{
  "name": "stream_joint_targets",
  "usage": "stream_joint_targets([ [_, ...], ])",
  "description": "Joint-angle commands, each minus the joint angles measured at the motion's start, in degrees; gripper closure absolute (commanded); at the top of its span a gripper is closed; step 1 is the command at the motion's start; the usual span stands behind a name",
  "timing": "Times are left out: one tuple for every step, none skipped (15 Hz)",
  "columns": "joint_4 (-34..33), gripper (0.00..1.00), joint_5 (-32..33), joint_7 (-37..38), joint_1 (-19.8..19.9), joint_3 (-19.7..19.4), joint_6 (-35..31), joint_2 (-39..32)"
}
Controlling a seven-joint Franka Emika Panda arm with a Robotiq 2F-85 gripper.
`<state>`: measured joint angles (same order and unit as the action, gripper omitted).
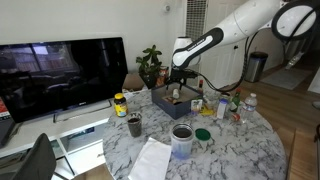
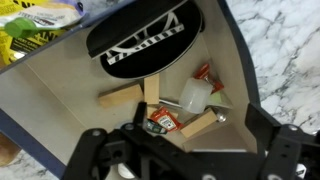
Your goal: Pick up the red ketchup packet from the box and put it on the green lid, pick up the green lid and pour the red ketchup packet into the silver cup
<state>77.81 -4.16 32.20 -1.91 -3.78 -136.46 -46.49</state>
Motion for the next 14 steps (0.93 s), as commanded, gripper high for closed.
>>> stream_joint_targets([
  [-1.5,0.0,-1.0,-0.5,-0.5,-0.9,0.1,-1.3],
  [-2.5,0.0,-1.0,-0.5,-0.5,-1.0,0.1,-2.1],
  [-3.1,0.0,-1.1,-0.5,-0.5,-0.9,0.1,-2.5],
  [-3.4,0.0,-1.1,-0.4,-0.5,-0.9,0.1,-2.6],
  [-5.0,0.0,-0.7,-0.1,-0.5,-1.5,1.0,-3.8],
  [-7.2,0.0,0.0,0.4,-0.6,-2.4,0.7,-5.8],
  [-8.9,0.0,0.3,-0.5,-0.2,-2.6,0.2,-7.6],
  [-10.2,0.0,0.4,-1.2,0.1,-2.7,-0.3,-9.0],
  [-11.8,0.0,0.8,-2.3,0.4,-2.9,-0.9,-10.6],
  [-13.2,0.0,0.9,-3.1,0.6,-3.2,-2.1,-12.2],
  [-15.0,0.0,1.0,-4.6,1.0,-3.2,-2.5,-13.9],
  [-16.5,0.0,0.7,-6.2,1.5,-2.9,-3.3,-15.4],
  [-18.2,0.0,0.8,-7.9,2.0,-2.6,-4.2,-17.1],
  [-19.6,0.0,0.9,-9.4,2.3,-2.5,-5.1,-18.6],
])
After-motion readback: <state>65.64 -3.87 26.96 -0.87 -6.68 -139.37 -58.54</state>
